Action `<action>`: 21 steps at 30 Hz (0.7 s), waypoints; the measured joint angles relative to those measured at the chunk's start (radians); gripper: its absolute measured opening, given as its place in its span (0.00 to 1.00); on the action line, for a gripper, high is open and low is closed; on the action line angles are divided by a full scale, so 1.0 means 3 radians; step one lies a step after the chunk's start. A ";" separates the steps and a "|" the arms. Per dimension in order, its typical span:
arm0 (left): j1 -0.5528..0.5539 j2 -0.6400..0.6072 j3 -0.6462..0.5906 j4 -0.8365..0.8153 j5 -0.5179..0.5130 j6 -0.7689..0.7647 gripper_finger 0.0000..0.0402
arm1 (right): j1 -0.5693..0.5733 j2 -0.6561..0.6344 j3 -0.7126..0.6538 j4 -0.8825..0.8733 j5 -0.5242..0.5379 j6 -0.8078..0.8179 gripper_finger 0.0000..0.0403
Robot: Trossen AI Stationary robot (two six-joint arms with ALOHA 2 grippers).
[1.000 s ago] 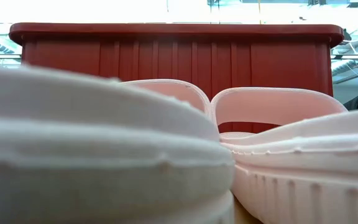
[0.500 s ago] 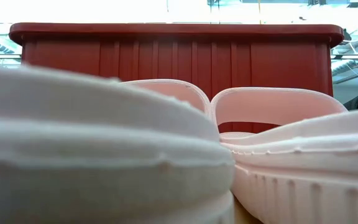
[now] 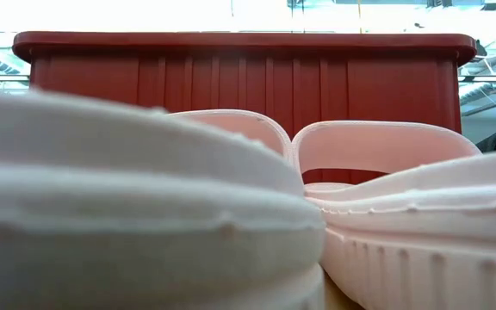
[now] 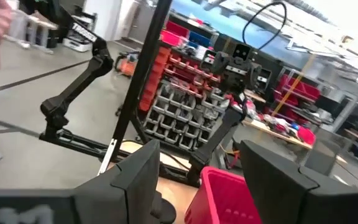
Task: Pick and place slides into bin
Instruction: Put the black slide into the red organizer bin
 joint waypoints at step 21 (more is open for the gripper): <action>-0.0001 0.0000 0.0000 -0.0324 0.0004 -0.0367 0.62 | 0.0300 0.0804 0.0000 0.2172 0.1021 -0.1548 0.53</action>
